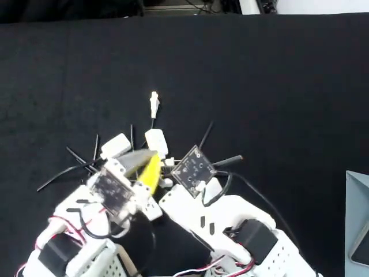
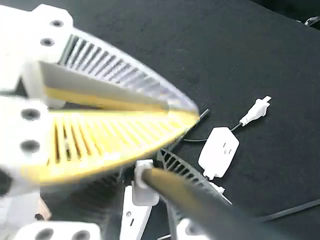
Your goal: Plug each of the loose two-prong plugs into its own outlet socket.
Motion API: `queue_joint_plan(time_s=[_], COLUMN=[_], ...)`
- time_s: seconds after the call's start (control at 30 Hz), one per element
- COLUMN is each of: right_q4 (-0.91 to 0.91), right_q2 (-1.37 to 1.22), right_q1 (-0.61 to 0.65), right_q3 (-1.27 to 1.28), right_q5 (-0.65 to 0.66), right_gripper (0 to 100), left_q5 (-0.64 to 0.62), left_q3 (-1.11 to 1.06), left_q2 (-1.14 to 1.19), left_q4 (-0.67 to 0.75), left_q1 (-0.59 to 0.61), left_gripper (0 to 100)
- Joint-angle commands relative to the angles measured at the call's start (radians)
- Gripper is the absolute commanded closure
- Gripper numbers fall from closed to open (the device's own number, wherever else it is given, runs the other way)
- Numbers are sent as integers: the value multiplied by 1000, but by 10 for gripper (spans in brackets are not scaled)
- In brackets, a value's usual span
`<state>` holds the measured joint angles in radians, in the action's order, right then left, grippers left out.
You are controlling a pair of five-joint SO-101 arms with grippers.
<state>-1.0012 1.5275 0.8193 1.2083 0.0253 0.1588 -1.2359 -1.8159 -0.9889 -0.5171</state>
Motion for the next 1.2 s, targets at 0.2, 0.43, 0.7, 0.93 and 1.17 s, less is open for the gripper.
queue_joint_plan(time_s=[0.2, 0.43, 0.7, 0.93, 1.17], right_q4=[-63, -64, -58, -55, -55], right_q2=[4, 4, 4, 4, 4], right_q1=[-325, -443, -491, -493, -494], right_q3=[-5, 50, 102, 145, 147], right_q5=[0, -101, -232, -249, -249], right_gripper=[986, 987, 987, 987, 987], left_q5=[84, 192, 195, 299, 348], left_q3=[148, 163, 403, 510, 524], left_q2=[0, 153, 631, 993, 1290], left_q4=[-209, -311, -427, -373, -222], left_q1=[535, 558, 558, 558, 593], left_gripper=[970, 971, 971, 970, 781])
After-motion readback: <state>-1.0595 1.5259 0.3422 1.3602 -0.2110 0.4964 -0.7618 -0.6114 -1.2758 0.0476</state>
